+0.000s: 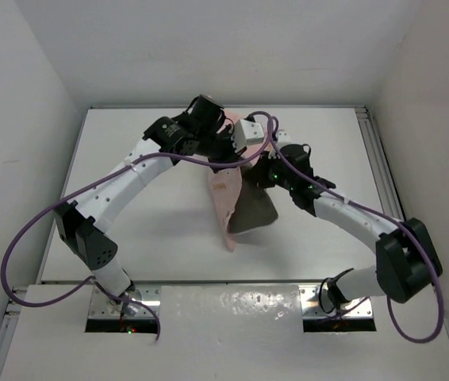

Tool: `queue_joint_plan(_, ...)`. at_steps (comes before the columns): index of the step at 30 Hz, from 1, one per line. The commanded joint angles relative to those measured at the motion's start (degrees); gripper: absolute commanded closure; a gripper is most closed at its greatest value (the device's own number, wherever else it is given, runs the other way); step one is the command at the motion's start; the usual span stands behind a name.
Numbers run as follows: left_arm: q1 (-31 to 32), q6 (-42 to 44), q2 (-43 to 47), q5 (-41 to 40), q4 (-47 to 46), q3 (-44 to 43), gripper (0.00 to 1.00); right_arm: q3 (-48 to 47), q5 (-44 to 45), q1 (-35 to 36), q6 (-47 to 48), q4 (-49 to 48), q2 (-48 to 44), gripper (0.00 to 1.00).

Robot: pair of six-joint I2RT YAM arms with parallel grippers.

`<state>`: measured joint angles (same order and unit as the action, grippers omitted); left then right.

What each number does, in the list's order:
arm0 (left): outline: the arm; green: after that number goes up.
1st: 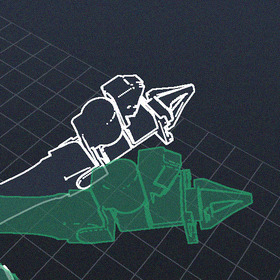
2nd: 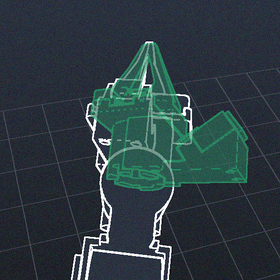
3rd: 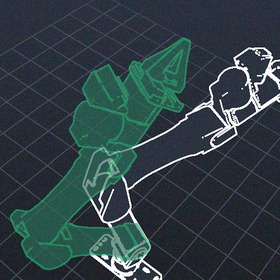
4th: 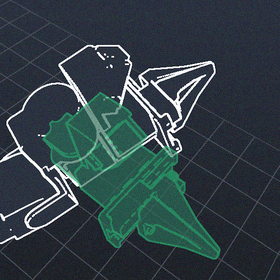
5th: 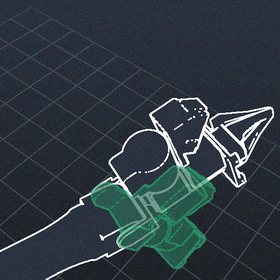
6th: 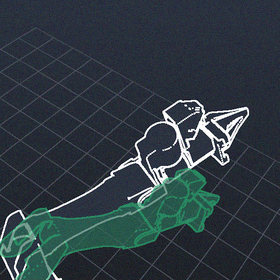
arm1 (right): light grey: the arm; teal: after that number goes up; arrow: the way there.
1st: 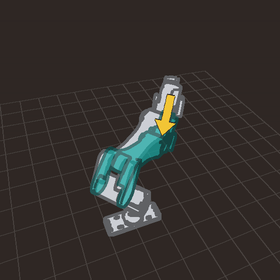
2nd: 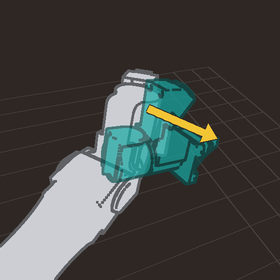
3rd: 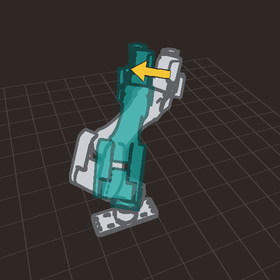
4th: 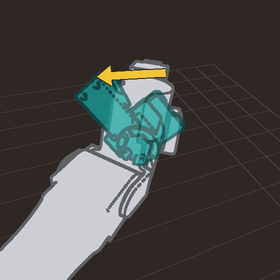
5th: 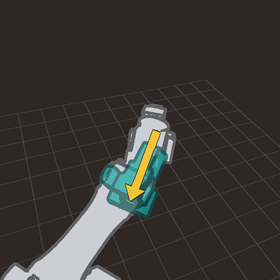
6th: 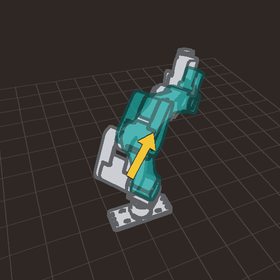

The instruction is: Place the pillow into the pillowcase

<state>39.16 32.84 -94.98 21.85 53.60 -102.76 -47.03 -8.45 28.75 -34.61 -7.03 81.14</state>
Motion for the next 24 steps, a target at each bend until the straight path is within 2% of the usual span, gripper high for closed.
queue_joint_plan(1, 0.5, 1.2, -0.6, 7.9, 1.3, -4.5, 1.0, -3.2, 5.3, 1.7, -2.4, -18.5, -8.8, 1.0)
queue_joint_plan(7, 0.5, 1.5, -2.3, 13.1, 2.9, -10.1, 1.0, -3.6, 12.1, 5.8, 1.5, -23.1, -12.1, 1.0)
queue_joint_plan(14, 0.5, 0.8, -5.2, 21.3, 4.0, -17.8, 1.0, -4.0, 17.5, 7.7, 0.0, -23.0, -5.7, 1.0)
queue_joint_plan(18, 0.4, 1.2, -5.6, 23.7, 4.3, -17.8, 1.0, -3.3, 21.8, 8.1, -4.6, -23.3, -2.9, 1.0)
queue_joint_plan(24, -0.7, 3.0, -4.9, 27.3, 5.3, -17.6, 1.0, -3.2, 22.4, 8.5, -4.8, -22.1, -1.4, 1.0)
